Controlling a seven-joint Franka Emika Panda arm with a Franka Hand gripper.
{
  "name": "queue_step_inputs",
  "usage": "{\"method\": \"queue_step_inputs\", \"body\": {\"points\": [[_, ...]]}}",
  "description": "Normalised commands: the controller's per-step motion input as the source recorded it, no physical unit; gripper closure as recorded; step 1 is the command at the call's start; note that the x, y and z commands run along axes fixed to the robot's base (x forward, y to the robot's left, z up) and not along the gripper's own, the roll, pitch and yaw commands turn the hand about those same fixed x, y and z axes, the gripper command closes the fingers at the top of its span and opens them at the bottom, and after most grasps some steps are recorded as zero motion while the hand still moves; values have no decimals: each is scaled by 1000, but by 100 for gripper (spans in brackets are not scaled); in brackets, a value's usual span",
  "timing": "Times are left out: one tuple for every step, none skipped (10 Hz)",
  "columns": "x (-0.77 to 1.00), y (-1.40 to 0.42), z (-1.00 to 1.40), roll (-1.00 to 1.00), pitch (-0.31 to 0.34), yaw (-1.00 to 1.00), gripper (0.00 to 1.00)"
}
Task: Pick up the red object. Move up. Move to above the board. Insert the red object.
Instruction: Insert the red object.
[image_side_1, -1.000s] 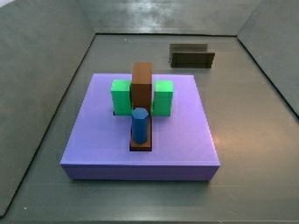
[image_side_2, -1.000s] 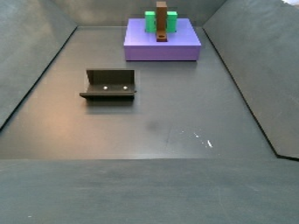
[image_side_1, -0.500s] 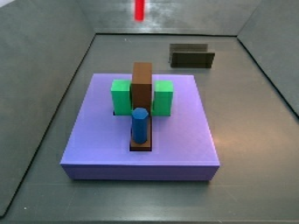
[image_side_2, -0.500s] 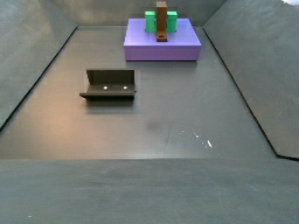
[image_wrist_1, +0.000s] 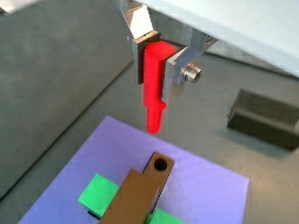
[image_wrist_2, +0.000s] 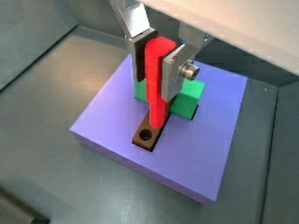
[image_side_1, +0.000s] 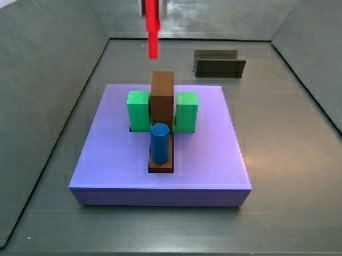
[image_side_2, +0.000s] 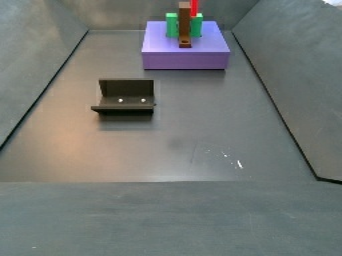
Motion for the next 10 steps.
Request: {"method": "queue_step_inputs", "body": {"points": [[166,-54,-586,-180,-59,-289,100],[303,0,-546,-120,0,-237,100],[160,83,-500,-84,0,-183,100],[0,89,-340,-41,-6,-109,100],[0,54,-246,-56,-11,-63,100],[0,0,-163,-81,-4,-31,100],[0,-3,-46,-47,0,-31,100],[180,-11,-94,0,0,-29,100],[163,0,-214,36,0,-17,100],[157,0,-163,21,0,0,100]]}}
